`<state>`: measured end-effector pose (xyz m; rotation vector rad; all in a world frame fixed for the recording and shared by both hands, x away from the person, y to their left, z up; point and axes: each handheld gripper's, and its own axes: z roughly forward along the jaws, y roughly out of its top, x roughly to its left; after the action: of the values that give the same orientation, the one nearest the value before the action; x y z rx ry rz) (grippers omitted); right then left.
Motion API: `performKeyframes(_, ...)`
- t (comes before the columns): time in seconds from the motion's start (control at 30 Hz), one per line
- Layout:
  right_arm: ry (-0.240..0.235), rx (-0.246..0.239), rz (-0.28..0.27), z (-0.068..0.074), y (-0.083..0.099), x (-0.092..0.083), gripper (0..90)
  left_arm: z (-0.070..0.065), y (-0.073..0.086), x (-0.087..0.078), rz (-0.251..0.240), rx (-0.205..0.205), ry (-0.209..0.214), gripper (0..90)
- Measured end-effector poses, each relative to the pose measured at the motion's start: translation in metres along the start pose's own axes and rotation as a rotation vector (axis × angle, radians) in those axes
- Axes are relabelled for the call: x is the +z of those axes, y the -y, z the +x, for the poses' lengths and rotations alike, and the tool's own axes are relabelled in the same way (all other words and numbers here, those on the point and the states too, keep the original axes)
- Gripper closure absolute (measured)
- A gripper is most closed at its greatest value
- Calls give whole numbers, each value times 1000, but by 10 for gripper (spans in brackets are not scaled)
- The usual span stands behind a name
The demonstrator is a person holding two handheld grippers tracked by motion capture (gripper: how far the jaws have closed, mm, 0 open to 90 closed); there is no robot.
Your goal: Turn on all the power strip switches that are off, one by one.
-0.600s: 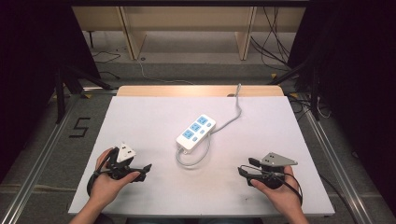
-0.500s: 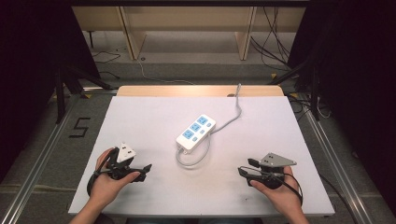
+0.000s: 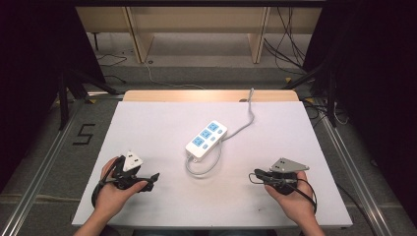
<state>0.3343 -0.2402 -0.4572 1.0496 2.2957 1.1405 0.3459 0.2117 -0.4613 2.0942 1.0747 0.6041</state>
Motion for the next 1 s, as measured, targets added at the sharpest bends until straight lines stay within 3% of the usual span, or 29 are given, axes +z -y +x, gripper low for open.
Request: performKeyframes(1.0,-15,-13,67,2,-34,15,900,0,0,1,-6,-6,-2,138)
